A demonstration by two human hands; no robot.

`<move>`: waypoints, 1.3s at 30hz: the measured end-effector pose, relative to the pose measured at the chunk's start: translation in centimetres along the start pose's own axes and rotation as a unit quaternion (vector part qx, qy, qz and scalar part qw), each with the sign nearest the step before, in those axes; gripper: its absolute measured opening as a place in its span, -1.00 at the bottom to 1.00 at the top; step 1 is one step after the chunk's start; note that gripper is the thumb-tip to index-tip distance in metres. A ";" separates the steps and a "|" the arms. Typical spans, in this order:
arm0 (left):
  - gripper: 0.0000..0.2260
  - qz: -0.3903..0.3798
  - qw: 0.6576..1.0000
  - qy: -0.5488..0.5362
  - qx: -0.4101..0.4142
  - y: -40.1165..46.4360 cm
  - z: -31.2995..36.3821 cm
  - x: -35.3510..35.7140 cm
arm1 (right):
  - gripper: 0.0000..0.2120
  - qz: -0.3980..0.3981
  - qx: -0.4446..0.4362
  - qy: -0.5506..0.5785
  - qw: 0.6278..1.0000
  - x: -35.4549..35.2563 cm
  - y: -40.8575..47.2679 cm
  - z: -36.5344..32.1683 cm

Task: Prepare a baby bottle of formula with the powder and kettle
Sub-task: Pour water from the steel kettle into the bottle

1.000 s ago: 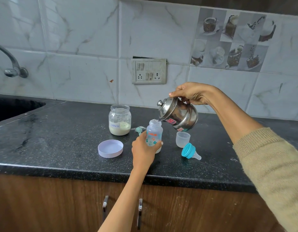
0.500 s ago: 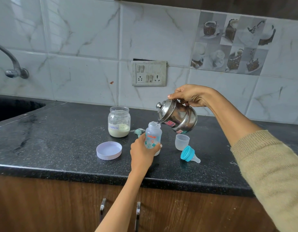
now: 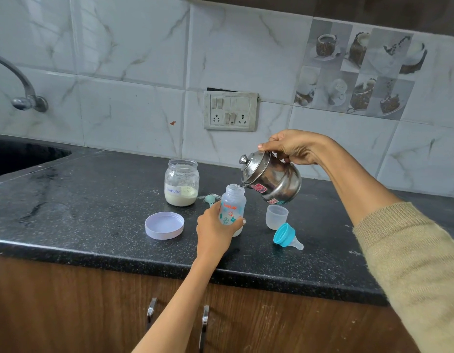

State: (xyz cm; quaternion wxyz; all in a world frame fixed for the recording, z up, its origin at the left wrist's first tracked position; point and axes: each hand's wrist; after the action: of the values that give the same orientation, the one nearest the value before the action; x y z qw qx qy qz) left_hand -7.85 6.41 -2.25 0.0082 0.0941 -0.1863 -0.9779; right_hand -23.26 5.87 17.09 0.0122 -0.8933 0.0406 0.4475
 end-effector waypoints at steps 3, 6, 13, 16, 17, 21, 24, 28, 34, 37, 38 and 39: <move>-0.61 0.000 1.000 -0.002 -0.002 -0.1 0.0 0.0 | -0.68 -0.002 -0.001 0.010 1.000 0.0 0.1 0.0; -0.62 0.002 1.000 -0.003 -0.002 -0.1 0.0 0.0 | -0.68 -0.004 -0.002 0.009 1.000 0.0 0.1 -0.2; -0.61 0.004 1.000 -0.003 0.001 -0.1 0.1 0.0 | -0.68 -0.006 0.001 0.003 1.000 0.0 0.1 -0.4; -0.60 0.003 1.000 -0.001 0.002 -0.1 0.1 -0.1 | -0.70 -0.005 0.005 -0.001 1.000 0.0 -0.1 -0.5; -0.60 0.003 1.000 0.000 0.003 -0.1 0.1 -0.1 | -0.70 -0.005 0.005 -0.005 1.000 0.0 -0.1 -0.6; -0.61 0.001 1.000 0.001 0.003 -0.1 0.1 -0.1 | -0.69 -0.007 0.007 -0.007 1.000 0.0 -0.1 -0.6; -0.61 0.002 1.000 -0.002 -0.001 -0.1 0.1 -0.1 | -0.70 -0.013 0.008 -0.002 1.000 -0.1 -0.1 -0.5; -0.61 0.003 1.000 -0.003 -0.001 0.0 0.0 0.0 | -0.70 -0.016 0.009 0.000 1.000 -0.1 -0.1 -0.4; -0.61 0.002 1.000 -0.008 0.001 0.0 0.0 0.0 | -0.70 -0.012 0.009 -0.015 1.000 -0.1 0.3 -0.5; -0.61 0.002 1.000 -0.009 0.002 -0.1 0.0 -0.1 | -0.70 -0.014 0.007 -0.013 1.000 -0.2 0.2 -0.6; -0.61 0.002 1.000 -0.008 0.002 -0.1 0.1 -0.1 | -0.70 -0.017 0.008 -0.011 1.000 -0.2 0.1 -0.6; -0.61 0.001 1.000 -0.007 0.001 -0.1 0.1 -0.1 | -0.71 -0.018 0.008 -0.007 1.000 -0.2 0.1 -0.6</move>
State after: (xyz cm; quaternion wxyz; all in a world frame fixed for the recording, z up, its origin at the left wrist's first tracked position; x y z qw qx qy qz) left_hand -7.75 6.51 -2.20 0.0080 0.0871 -0.1878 -0.9783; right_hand -22.90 5.72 17.57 0.0280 -0.8907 0.0277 0.4528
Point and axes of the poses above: each hand's wrist, its own y-axis towards the middle knuckle, its own x-axis out of the palm, z = x × y, and after that the axes turned 8 degrees about -y, right-handed
